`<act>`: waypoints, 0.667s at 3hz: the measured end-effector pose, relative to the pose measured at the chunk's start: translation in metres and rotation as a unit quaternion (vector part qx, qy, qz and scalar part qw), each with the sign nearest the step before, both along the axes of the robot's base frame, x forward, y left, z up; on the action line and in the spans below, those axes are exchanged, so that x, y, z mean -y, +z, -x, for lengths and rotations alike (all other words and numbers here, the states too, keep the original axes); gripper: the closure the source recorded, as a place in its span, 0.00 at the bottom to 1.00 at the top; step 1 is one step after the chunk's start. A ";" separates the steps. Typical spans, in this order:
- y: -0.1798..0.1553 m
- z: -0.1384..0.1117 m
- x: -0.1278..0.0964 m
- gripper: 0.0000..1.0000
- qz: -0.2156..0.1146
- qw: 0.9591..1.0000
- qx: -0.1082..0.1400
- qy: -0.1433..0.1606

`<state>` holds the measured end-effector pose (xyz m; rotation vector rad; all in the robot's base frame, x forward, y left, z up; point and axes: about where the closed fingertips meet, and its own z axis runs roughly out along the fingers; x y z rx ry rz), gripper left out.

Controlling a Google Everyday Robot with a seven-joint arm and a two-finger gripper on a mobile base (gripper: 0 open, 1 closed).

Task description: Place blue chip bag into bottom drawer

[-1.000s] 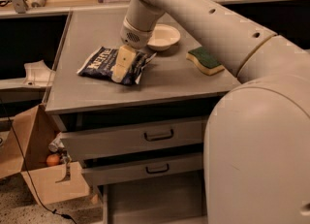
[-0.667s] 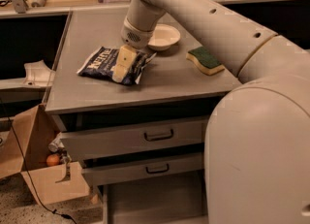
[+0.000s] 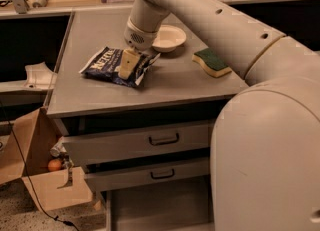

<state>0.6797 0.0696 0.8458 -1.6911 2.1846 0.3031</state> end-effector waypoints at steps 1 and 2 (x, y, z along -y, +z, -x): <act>0.000 0.000 0.000 0.74 0.000 1.000 0.000 0.000; 0.000 0.000 0.000 0.97 0.000 1.000 0.000 0.000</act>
Offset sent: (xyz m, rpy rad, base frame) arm 0.0000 0.0000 0.0000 0.0000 0.0000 0.0000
